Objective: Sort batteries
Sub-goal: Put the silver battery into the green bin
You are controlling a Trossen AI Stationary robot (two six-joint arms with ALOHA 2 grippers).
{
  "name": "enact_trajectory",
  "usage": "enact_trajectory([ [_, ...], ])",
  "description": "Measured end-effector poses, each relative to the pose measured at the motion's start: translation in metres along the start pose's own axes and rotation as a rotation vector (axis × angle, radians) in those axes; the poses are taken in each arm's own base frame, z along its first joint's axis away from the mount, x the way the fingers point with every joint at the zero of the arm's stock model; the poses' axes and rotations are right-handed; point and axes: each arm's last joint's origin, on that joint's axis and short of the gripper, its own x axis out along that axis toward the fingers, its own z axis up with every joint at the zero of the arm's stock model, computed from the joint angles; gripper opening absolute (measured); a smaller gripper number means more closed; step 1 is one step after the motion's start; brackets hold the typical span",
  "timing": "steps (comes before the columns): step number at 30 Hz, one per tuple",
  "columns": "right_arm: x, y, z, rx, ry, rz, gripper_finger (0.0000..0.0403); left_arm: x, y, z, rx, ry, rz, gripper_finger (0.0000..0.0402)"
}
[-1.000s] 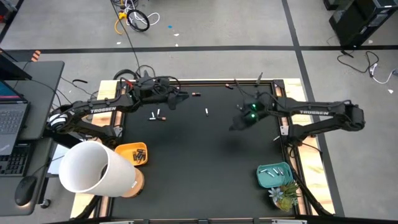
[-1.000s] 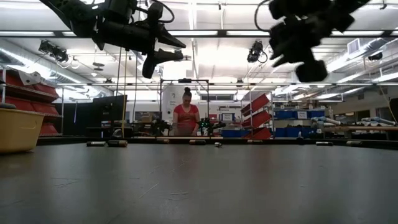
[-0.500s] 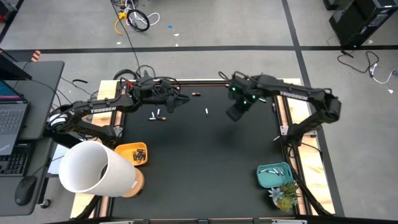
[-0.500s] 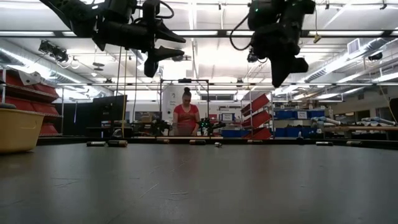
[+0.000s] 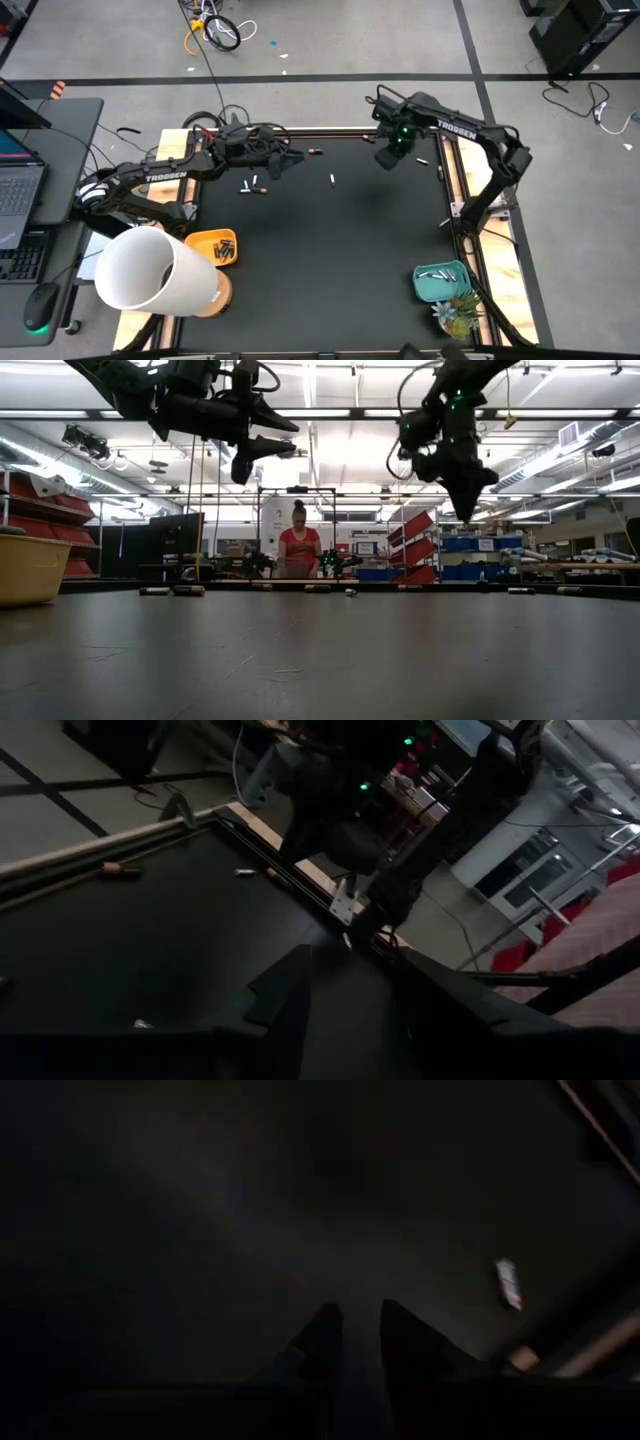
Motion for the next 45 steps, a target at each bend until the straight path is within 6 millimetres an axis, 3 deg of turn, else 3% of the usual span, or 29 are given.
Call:
enact_trajectory([
  [15, 0.041, -0.057, 0.018, -0.110, 0.213, -0.067, 0.0095, 0.000, 0.004, 0.003, -0.080, -0.106, 0.127, 0.0160],
  [25, 0.054, -0.066, 0.018, -0.129, 0.295, -0.069, 0.0157, -0.001, 0.005, 0.004, -0.102, -0.137, 0.164, 0.0160],
  [30, 0.056, -0.061, 0.001, -0.082, 0.458, -0.025, 0.0175, -0.001, 0.005, 0.004, -0.104, -0.137, 0.163, 0.0160],
  [35, 0.065, -0.040, -0.031, -0.126, 0.555, -0.004, 0.0170, -0.001, 0.005, 0.004, -0.103, -0.139, 0.166, 0.0160],
  [45, 0.084, 0.020, -0.111, -0.531, 0.684, -0.170, 0.0167, -0.001, 0.005, 0.004, -0.049, -0.134, 0.170, 0.0160],
])
